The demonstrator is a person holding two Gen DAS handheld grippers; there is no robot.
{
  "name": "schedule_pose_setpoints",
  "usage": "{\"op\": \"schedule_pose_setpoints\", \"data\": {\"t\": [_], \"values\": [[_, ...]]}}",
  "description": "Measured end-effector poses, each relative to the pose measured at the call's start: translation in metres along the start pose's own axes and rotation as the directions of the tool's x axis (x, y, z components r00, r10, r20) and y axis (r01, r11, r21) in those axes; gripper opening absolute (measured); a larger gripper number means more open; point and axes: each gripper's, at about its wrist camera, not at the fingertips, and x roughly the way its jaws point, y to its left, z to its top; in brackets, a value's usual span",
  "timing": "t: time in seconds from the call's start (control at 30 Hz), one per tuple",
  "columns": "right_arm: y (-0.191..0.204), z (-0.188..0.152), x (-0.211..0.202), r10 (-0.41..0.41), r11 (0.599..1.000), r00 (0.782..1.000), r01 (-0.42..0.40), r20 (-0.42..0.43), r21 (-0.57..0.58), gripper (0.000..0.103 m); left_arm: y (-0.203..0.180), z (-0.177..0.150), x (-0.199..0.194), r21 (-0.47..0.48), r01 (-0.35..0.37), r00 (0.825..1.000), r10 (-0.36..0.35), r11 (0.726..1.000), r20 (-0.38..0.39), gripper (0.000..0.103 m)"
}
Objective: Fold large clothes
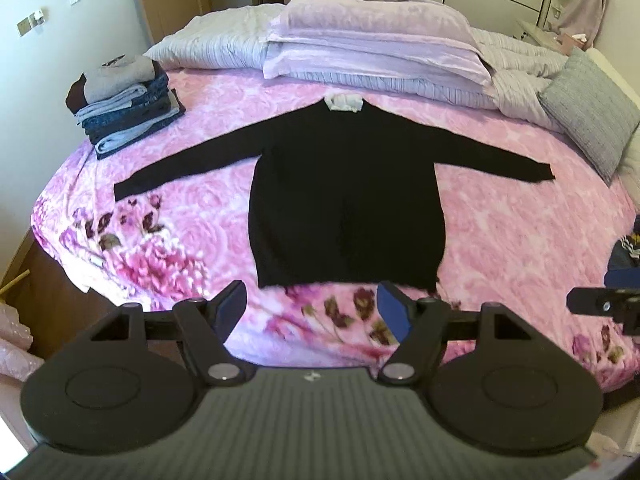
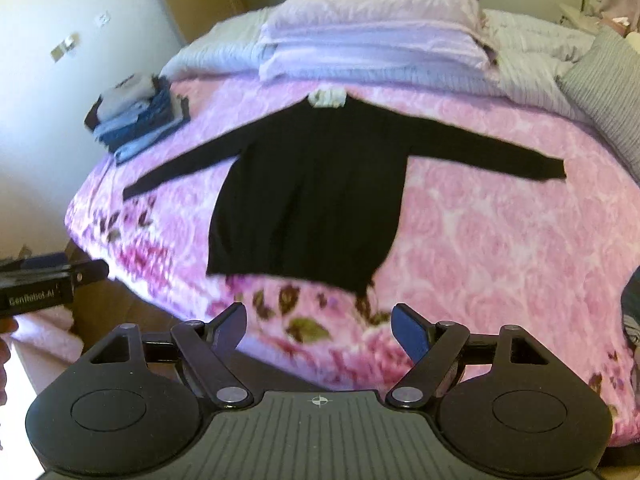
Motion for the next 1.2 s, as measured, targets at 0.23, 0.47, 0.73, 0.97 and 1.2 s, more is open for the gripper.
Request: {"op": "schedule_pose_setpoints", "data": {"t": [0.23, 0.47, 0.73, 0.97, 1.2], "values": [[-0.001, -0.017, -0.013, -0.011, 1.000, 1.000, 0.011, -0.005, 0.004, 0.077, -0.013, -0.021, -0.017, 0.028, 0.009, 1.000, -0.008, 1.000, -0.023, 0.071], [0.008, -0.024, -0.017, 0.003, 1.000, 1.000, -0.003, -0.009, -0.010, 0.077, -0.022, -0.027, -0.023, 0.050, 0.013, 0.999, -0.011, 0.999, -0.031, 0.071], [0.010, -0.025, -0.017, 0.008, 1.000, 1.000, -0.008, -0.013, -0.014, 0.077, -0.025, -0.027, -0.024, 0.052, 0.009, 0.999, -0.007, 0.999, -0.033, 0.071], [0.009, -0.022, -0.015, 0.010, 1.000, 1.000, -0.010, -0.018, -0.020, 0.077, -0.030, -0.025, -0.021, 0.056, 0.009, 0.999, -0.007, 0.998, -0.035, 0.071], [0.006, -0.018, -0.013, 0.012, 1.000, 1.000, -0.012, -0.016, -0.023, 0.077, -0.035, -0.022, -0.019, 0.058, 0.009, 0.999, -0.007, 0.998, -0.037, 0.071]]}}
